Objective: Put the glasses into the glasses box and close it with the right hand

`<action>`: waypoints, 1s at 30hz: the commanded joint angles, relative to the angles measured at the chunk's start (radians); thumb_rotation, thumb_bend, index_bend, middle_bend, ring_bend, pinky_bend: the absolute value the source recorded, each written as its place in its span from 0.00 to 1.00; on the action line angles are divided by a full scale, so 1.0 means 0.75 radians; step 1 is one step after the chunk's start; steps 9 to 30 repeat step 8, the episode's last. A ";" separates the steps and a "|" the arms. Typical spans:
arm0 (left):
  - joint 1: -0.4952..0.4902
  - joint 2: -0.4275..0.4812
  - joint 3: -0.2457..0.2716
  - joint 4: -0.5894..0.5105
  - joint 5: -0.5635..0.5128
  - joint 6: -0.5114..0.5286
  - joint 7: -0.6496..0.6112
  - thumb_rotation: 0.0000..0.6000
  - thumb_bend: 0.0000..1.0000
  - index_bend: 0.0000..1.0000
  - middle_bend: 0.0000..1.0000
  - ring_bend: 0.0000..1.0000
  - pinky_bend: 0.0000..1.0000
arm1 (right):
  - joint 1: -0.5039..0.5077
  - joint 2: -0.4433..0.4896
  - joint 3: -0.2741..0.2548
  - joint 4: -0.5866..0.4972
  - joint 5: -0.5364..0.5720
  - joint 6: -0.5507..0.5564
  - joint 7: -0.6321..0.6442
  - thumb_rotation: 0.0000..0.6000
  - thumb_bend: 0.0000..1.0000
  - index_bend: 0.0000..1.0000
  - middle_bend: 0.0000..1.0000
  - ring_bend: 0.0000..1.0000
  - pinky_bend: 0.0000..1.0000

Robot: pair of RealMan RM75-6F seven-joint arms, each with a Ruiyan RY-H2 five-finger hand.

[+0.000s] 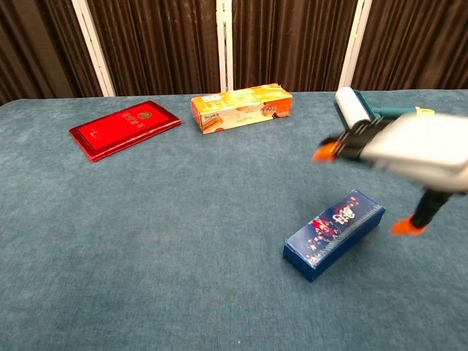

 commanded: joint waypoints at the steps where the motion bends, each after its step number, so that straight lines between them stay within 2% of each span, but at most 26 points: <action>1: 0.019 0.023 0.013 -0.025 0.051 0.032 -0.031 1.00 0.00 0.00 0.00 0.00 0.00 | -0.189 0.106 -0.014 0.014 -0.210 0.343 0.310 1.00 0.00 0.00 0.00 0.00 0.00; 5: 0.038 0.045 0.027 -0.053 0.120 0.070 -0.065 1.00 0.00 0.00 0.00 0.00 0.00 | -0.311 0.145 0.003 0.074 -0.235 0.540 0.483 1.00 0.00 0.00 0.00 0.00 0.00; 8: 0.054 0.061 0.036 -0.071 0.168 0.102 -0.087 1.00 0.00 0.00 0.00 0.00 0.00 | -0.380 0.142 0.001 0.134 -0.254 0.622 0.556 1.00 0.00 0.00 0.00 0.00 0.00; 30: 0.054 0.061 0.036 -0.071 0.168 0.102 -0.087 1.00 0.00 0.00 0.00 0.00 0.00 | -0.380 0.142 0.001 0.134 -0.254 0.622 0.556 1.00 0.00 0.00 0.00 0.00 0.00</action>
